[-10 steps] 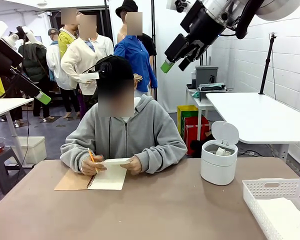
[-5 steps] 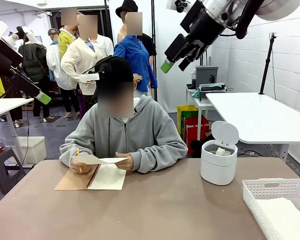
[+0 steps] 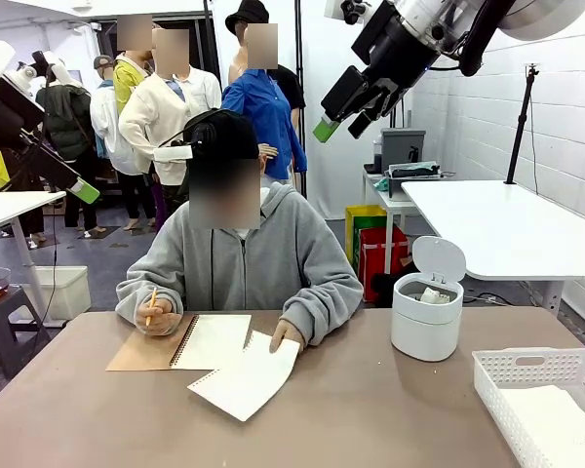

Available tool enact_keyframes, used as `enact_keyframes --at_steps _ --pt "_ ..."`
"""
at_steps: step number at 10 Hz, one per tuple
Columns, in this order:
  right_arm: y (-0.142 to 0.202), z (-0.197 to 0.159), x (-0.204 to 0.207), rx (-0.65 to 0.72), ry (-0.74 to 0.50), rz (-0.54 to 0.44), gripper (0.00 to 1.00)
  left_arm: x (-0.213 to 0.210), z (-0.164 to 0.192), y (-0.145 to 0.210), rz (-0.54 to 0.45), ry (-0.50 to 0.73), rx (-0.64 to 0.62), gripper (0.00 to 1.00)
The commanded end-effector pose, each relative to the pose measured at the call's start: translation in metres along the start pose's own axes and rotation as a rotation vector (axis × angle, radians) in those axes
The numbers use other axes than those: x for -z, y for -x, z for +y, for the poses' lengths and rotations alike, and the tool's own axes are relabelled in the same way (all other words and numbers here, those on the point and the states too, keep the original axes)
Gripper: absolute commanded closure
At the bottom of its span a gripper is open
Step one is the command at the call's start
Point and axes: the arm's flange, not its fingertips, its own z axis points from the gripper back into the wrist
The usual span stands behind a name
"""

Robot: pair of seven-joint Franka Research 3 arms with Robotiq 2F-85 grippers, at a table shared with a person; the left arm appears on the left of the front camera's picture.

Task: Sort the paper based on its condition.
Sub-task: If a person hands you a paper, place it in the Organizing basket , and if it's crumpled, put it in the Trash can.

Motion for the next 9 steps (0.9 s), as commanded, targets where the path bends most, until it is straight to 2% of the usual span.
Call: enact_keyframes --at_steps 1,9 --pt "0.0021 0.0001 0.0020 0.002 -0.008 0.000 0.00 0.0005 0.0006 0.0002 -0.009 -0.005 -0.001 0.00" --pt "0.0021 0.0001 0.0020 0.002 -0.008 0.000 0.00 0.0005 0.0006 0.0002 -0.009 -0.005 -0.001 0.00"
